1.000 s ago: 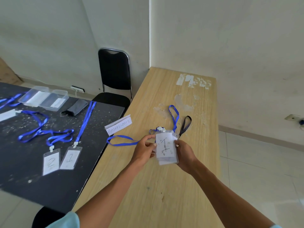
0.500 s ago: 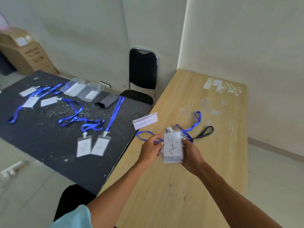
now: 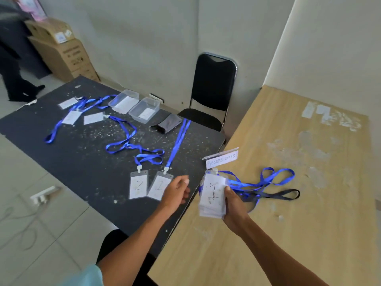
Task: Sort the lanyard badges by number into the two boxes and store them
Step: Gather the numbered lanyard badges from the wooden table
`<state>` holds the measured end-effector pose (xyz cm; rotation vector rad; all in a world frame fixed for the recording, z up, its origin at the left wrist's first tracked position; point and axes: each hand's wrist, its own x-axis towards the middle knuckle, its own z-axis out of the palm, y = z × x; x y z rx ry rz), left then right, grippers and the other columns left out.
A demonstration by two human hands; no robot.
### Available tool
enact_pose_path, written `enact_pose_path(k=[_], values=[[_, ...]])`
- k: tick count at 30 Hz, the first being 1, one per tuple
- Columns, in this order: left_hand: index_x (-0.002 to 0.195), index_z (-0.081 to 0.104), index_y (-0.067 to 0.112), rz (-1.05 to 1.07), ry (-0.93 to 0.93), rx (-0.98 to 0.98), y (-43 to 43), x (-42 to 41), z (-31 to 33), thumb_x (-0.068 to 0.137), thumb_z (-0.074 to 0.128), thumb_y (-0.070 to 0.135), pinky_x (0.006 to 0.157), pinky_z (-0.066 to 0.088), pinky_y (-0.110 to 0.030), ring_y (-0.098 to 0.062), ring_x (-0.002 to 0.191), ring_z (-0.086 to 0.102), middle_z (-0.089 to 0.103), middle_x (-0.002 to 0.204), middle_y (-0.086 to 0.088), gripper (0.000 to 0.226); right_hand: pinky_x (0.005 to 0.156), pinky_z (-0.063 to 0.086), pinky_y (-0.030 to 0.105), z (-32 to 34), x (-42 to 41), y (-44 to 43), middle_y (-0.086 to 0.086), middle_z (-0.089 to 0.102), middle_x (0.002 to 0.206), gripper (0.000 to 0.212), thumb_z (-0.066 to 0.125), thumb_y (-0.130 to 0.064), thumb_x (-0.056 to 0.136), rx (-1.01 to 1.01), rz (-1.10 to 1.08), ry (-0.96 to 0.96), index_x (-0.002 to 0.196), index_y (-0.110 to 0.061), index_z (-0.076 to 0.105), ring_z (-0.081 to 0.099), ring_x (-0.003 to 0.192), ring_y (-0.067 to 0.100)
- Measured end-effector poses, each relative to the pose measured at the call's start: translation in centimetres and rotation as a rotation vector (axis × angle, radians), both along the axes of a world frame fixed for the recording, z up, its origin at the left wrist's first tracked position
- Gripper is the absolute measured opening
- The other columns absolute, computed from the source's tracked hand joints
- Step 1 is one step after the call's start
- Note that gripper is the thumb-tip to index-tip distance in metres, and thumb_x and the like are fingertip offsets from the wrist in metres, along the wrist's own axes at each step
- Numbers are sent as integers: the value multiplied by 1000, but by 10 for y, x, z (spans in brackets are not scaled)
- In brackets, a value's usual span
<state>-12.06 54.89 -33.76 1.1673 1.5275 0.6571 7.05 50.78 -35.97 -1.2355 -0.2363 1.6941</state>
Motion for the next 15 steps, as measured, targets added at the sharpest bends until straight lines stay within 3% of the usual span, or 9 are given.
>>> enact_pose_path(k=[3, 7, 12, 15], values=[[116, 66, 13, 45, 365, -7, 22, -45, -33, 96, 56, 14, 88, 53, -34, -23, 96, 66, 70, 113, -9, 23, 79, 56, 42, -11, -13, 13, 10, 69, 123, 44, 33, -38, 106, -39, 1, -6, 130, -13, 58, 68, 108, 27], [134, 51, 12, -34, 680, 13, 50, -72, -54, 87, 68, 26, 98, 46, -40, -31, 122, 50, 53, 130, -14, 52, 73, 58, 39, -28, -27, 31, 7, 72, 115, 40, 35, -37, 105, -63, -13, 13, 125, -14, 60, 71, 100, 25], [152, 18, 14, -224, 850, -26, 70, -68, -74, 75, 76, 46, 102, 41, -39, -31, 132, 36, 34, 141, -14, 102, 77, 56, 42, -49, -37, 45, 8, 73, 114, 37, 37, -36, 105, -90, -6, -4, 124, -16, 61, 71, 101, 27], [152, 14, 14, -238, 913, -19, 72, -62, -80, 69, 78, 50, 103, 40, -36, -31, 128, 37, 33, 139, -16, 111, 78, 56, 43, -54, -38, 48, 9, 72, 116, 39, 37, -38, 105, -99, 11, -5, 126, -15, 60, 70, 104, 28]])
